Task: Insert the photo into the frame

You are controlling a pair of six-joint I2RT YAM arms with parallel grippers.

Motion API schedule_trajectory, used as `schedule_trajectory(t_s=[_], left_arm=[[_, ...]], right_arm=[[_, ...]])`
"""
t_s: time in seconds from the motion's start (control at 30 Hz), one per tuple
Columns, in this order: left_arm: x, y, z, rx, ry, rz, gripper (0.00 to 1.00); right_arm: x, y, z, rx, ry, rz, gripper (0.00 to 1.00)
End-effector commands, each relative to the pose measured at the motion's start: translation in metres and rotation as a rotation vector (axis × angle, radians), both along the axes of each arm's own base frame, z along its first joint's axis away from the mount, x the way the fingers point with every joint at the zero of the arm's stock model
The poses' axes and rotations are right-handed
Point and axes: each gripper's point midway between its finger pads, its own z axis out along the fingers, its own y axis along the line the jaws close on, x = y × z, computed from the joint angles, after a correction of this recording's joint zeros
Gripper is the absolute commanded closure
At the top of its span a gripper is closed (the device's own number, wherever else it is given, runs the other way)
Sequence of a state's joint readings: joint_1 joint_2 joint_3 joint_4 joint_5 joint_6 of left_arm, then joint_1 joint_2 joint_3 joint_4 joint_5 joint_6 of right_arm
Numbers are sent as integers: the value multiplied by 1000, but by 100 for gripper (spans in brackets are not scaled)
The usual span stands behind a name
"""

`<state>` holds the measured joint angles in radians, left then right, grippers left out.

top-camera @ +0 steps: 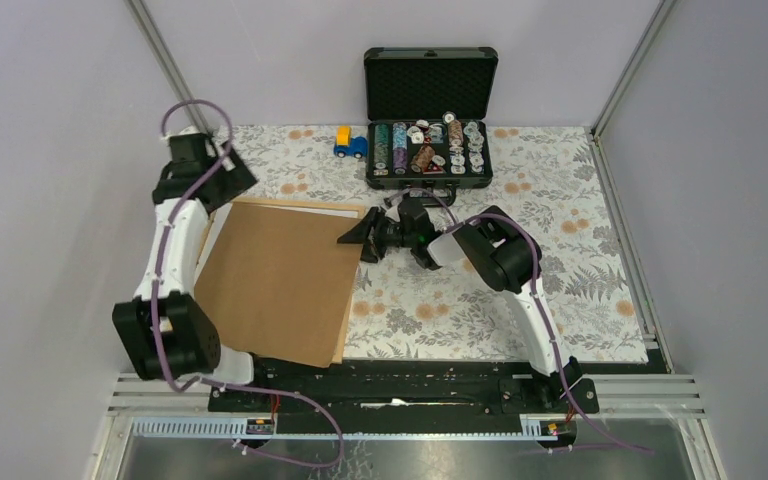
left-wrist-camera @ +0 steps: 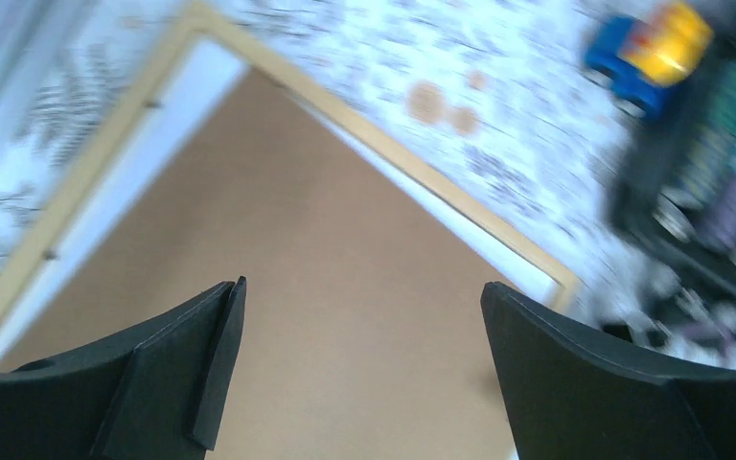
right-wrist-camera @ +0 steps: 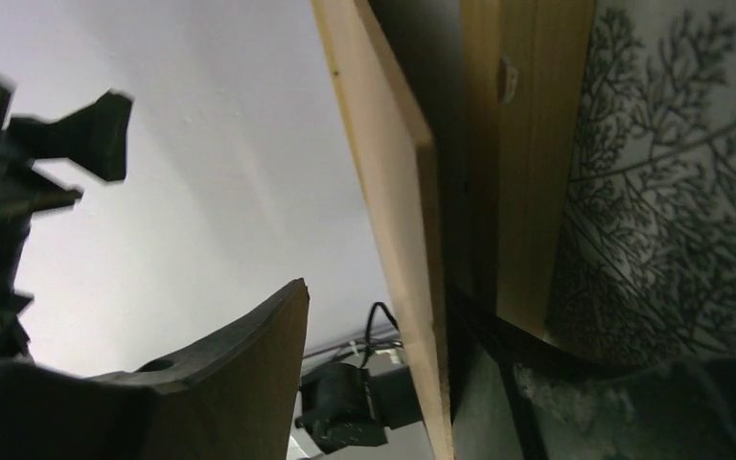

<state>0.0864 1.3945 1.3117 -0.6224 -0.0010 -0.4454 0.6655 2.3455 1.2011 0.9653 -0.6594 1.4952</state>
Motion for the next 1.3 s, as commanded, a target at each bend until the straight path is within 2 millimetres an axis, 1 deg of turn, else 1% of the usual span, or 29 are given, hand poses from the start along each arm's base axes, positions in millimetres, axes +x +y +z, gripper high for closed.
schedule_trajectory(t_s=[0.0, 0.07, 0.1, 0.13, 0.17, 0.27, 0.37, 0.43, 0.47, 0.53, 0.57, 0.67, 0.73, 0.8, 0.87, 0.97, 1.03, 1.07, 1.17, 1.27], left_arm=[[9, 79, -52, 9, 81, 142, 1], [13, 104, -67, 4, 127, 192, 1], [15, 121, -68, 53, 149, 232, 1], [14, 131, -77, 76, 185, 262, 1], [19, 140, -76, 75, 190, 274, 2], [25, 158, -87, 129, 206, 294, 2], [33, 163, -99, 161, 233, 230, 1], [31, 175, -110, 201, 279, 253, 2], [32, 177, -116, 201, 290, 246, 1], [35, 173, -133, 166, 301, 207, 2], [37, 165, -143, 130, 307, 172, 1], [30, 155, -171, 60, 352, 155, 2], [34, 141, -180, -45, 336, 126, 2], [34, 137, -187, -80, 346, 134, 2], [33, 131, -189, -106, 346, 126, 2], [33, 126, -193, -139, 339, 123, 2], [34, 120, -200, -177, 349, 114, 1], [34, 117, -203, -196, 355, 109, 2], [36, 105, -208, -258, 351, 81, 2], [36, 89, -209, -333, 334, 43, 1]], right_arm=[[-13, 1, 2, -108, -54, 138, 43], [-14, 1, 2, -130, -71, 165, 45], [-13, 0, 1, -144, -81, 172, 46], [-13, 0, -1, -160, -90, 179, 47], [-12, 1, -1, -173, -104, 191, 47], [-10, 1, -4, -210, -119, 233, 49], [-8, -2, -7, -225, -116, 268, 50], [-7, -3, -9, -225, -110, 279, 50], [-8, -4, -10, -221, -108, 286, 50], [-7, -3, -12, -219, -112, 296, 50], [-6, -2, -12, -218, -114, 299, 50], [-3, 0, -9, -221, -125, 312, 51], [1, 1, -6, -234, -149, 319, 54], [5, 3, -1, -239, -164, 322, 59], [10, 5, 5, -238, -174, 322, 66], [11, 4, 19, -225, -186, 318, 72], [11, 3, 28, -217, -192, 314, 73], [11, 2, 33, -213, -200, 312, 76], [12, -5, 43, -217, -224, 296, 79], [16, -15, 44, -227, -245, 282, 86]])
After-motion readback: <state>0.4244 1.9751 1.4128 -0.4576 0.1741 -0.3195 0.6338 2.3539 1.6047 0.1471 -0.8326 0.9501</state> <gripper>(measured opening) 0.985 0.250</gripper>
